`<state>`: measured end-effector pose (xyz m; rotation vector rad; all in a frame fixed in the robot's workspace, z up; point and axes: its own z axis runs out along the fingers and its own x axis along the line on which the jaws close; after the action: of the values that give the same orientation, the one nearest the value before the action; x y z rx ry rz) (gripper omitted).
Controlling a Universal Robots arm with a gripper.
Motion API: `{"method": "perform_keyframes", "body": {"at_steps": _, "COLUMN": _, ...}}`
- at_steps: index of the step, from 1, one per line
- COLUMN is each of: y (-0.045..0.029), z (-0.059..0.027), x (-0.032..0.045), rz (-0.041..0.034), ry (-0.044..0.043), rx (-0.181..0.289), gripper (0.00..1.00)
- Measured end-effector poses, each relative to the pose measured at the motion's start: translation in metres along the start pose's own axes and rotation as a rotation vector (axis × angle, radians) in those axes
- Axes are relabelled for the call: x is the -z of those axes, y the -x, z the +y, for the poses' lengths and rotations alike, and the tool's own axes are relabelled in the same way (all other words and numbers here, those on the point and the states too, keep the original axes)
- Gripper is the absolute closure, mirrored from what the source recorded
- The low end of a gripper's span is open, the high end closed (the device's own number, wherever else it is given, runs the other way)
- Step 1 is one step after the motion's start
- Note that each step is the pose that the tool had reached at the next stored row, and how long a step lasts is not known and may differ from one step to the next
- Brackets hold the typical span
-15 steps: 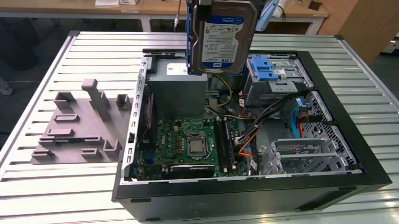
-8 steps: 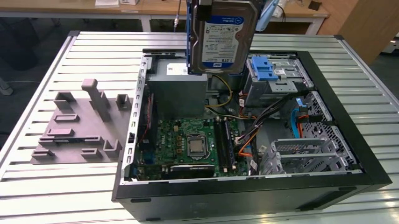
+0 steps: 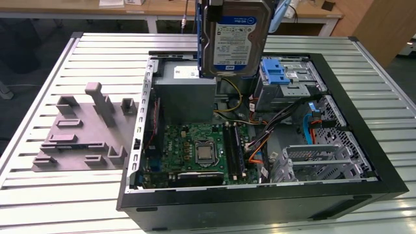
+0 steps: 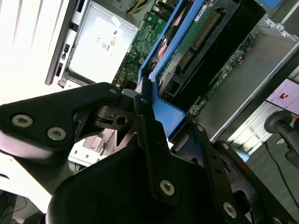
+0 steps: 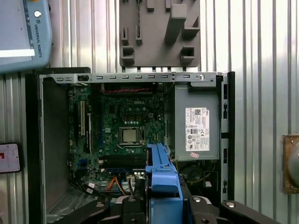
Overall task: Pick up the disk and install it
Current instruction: 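Insert the disk into the insertion slot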
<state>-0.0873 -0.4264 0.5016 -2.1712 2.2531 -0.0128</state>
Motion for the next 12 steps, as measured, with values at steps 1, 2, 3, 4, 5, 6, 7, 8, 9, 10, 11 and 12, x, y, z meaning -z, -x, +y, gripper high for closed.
{"method": "perform_keyframes", "body": {"at_steps": 1, "y": -0.0055, "z": -0.0002, "x": -0.0004, "rz": 0.0003, "ry": -0.0004, "rx": 0.000, "gripper": 0.64}}
{"method": "perform_keyframes", "body": {"at_steps": 2, "y": -0.0070, "z": -0.0003, "x": -0.0005, "rz": 0.0003, "ry": -0.0006, "rx": 0.000, "gripper": 0.64}}
{"method": "perform_keyframes", "body": {"at_steps": 3, "y": -0.0082, "z": -0.0003, "x": -0.0006, "rz": 0.0002, "ry": -0.0008, "rx": 0.000, "gripper": 0.64}}
{"method": "perform_keyframes", "body": {"at_steps": 4, "y": -0.0090, "z": -0.0003, "x": -0.0007, "rz": 0.0002, "ry": -0.0010, "rx": 0.000, "gripper": 0.64}}
{"method": "perform_keyframes", "body": {"at_steps": 5, "y": -0.0094, "z": -0.0003, "x": -0.0007, "rz": 0.0003, "ry": -0.0010, "rx": 0.000, "gripper": 0.64}}
{"method": "perform_keyframes", "body": {"at_steps": 6, "y": -0.0096, "z": -0.0003, "x": -0.0008, "rz": 0.0001, "ry": -0.0011, "rx": 0.000, "gripper": 0.64}}
{"method": "perform_keyframes", "body": {"at_steps": 7, "y": -0.0096, "z": -0.0003, "x": -0.0008, "rz": 0.0002, "ry": -0.0010, "rx": 0.000, "gripper": 0.64}}
{"method": "perform_keyframes", "body": {"at_steps": 8, "y": -0.0105, "z": -0.0004, "x": -0.0007, "rz": 0.0002, "ry": -0.0010, "rx": 0.000, "gripper": 0.64}}
{"method": "perform_keyframes", "body": {"at_steps": 9, "y": -0.0114, "z": -0.0004, "x": -0.0007, "rz": 0.0002, "ry": -0.0010, "rx": 0.000, "gripper": 0.64}}
{"method": "perform_keyframes", "body": {"at_steps": 10, "y": -0.0114, "z": -0.0004, "x": -0.0007, "rz": 0.0002, "ry": -0.0011, "rx": 0.000, "gripper": 0.64}}
{"method": "perform_keyframes", "body": {"at_steps": 11, "y": -0.0115, "z": -0.0004, "x": -0.0007, "rz": 0.0002, "ry": -0.0011, "rx": 0.000, "gripper": 0.64}}
{"method": "perform_keyframes", "body": {"at_steps": 12, "y": -0.0117, "z": -0.0004, "x": -0.0007, "rz": 0.0002, "ry": -0.0010, "rx": 0.000, "gripper": 0.64}}
